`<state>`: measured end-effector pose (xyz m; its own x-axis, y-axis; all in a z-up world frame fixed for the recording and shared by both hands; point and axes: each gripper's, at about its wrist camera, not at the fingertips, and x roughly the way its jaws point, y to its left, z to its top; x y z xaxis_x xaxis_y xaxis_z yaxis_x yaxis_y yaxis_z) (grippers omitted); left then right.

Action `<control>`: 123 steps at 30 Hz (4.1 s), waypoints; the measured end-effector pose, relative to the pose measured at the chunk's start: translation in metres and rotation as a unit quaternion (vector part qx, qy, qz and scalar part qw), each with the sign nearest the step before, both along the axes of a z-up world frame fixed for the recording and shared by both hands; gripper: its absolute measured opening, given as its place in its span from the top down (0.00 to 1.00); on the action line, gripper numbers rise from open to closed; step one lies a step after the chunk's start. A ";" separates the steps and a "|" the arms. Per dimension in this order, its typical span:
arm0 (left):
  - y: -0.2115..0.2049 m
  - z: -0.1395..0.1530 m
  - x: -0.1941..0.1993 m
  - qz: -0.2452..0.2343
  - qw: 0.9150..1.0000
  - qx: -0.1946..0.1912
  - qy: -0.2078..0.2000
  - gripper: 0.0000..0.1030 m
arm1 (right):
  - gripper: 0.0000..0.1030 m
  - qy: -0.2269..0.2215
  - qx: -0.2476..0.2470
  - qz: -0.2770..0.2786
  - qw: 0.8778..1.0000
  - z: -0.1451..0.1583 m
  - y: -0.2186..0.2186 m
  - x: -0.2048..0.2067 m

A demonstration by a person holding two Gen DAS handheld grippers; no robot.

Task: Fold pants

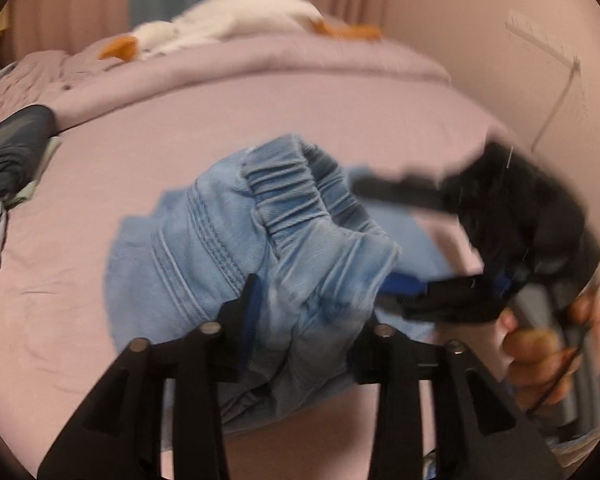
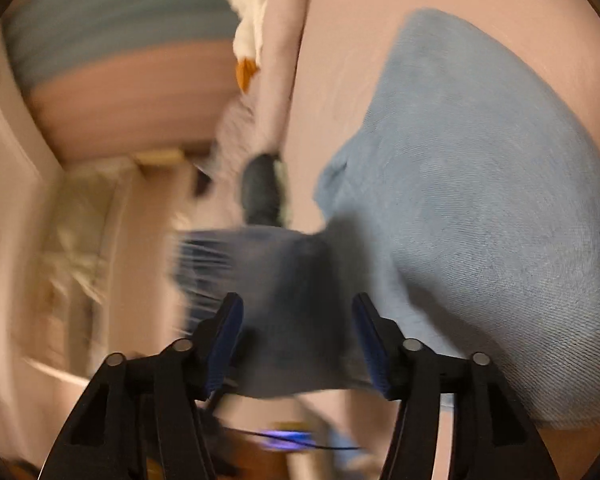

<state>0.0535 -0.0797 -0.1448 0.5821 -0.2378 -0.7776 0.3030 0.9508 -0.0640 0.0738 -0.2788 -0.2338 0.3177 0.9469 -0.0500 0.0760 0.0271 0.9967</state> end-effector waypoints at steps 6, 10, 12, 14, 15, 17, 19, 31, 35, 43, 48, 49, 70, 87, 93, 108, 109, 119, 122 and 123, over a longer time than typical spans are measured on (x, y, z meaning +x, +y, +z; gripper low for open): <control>0.001 -0.007 -0.010 -0.015 1.000 -0.009 0.011 0.24 | 0.28 0.008 0.021 0.009 1.000 0.009 0.004 0.008; 0.026 0.001 -0.028 -0.016 0.998 -0.054 0.017 0.24 | 0.28 0.004 -0.009 0.014 1.000 0.015 0.020 0.008; 0.046 0.006 -0.039 -0.006 0.995 -0.093 0.020 0.24 | 0.28 -0.004 -0.052 0.020 0.998 0.020 0.026 0.014; 0.069 0.008 -0.043 0.023 0.993 -0.111 0.021 0.24 | 0.28 -0.025 -0.135 0.034 0.990 0.030 0.035 0.015; 0.078 0.008 -0.045 0.040 0.993 -0.110 0.021 0.24 | 0.28 -0.040 -0.167 0.042 0.984 0.035 0.041 0.015; 0.098 0.006 -0.043 0.081 0.990 -0.114 0.025 0.24 | 0.31 -0.061 -0.213 0.048 0.974 0.039 0.050 0.013; 0.112 0.004 -0.042 0.106 0.985 -0.135 0.035 0.24 | 0.59 -0.086 -0.269 0.058 0.957 0.042 0.063 0.013; 0.105 -0.007 -0.039 0.122 0.980 -0.141 0.063 0.24 | 0.68 -0.145 -0.299 -0.028 0.943 0.074 -0.017 0.020; 0.102 -0.011 -0.035 0.117 0.982 -0.134 0.069 0.24 | 0.68 -0.106 -0.332 -0.027 0.937 0.041 -0.028 0.028; 0.102 -0.007 -0.016 0.124 0.980 -0.141 0.066 0.25 | 0.56 -0.072 -0.335 -0.021 0.939 0.034 -0.033 0.036; 0.098 0.003 0.004 0.133 0.979 -0.149 0.041 0.30 | 0.49 -0.118 -0.412 -0.055 0.902 0.067 -0.033 0.023; 0.098 0.006 0.008 0.134 0.978 -0.157 0.038 0.33 | 0.49 -0.126 -0.421 -0.065 0.896 0.070 -0.033 0.021; 0.031 -0.031 0.068 0.063 0.993 -0.061 0.081 0.53 | 0.80 -0.248 -0.541 -0.017 0.804 0.076 0.035 0.050; 0.051 -0.029 0.018 0.076 0.989 -0.095 0.079 0.52 | 0.79 -0.316 -0.499 0.010 0.807 0.096 0.031 0.003; 0.045 -0.034 0.007 0.068 0.993 -0.069 0.067 0.52 | 0.79 -0.281 -0.524 0.026 0.804 0.059 0.044 -0.001; 0.059 -0.036 -0.017 0.069 0.992 -0.094 0.047 0.52 | 0.75 -0.298 -0.503 0.024 0.811 0.096 0.065 0.006; 0.059 -0.036 -0.019 0.068 0.992 -0.095 0.045 0.52 | 0.71 -0.298 -0.509 0.022 0.807 0.098 0.072 0.010; 0.094 -0.034 -0.032 0.100 0.983 -0.144 0.053 0.51 | 0.70 -0.227 -0.562 0.071 0.792 0.067 0.102 0.039; 0.108 -0.033 -0.034 0.117 0.978 -0.165 0.052 0.51 | 0.70 -0.223 -0.576 0.074 0.783 0.075 0.107 0.039; 0.111 -0.033 -0.033 0.123 0.977 -0.168 0.052 0.52 | 0.70 -0.226 -0.577 0.072 0.782 0.079 0.109 0.038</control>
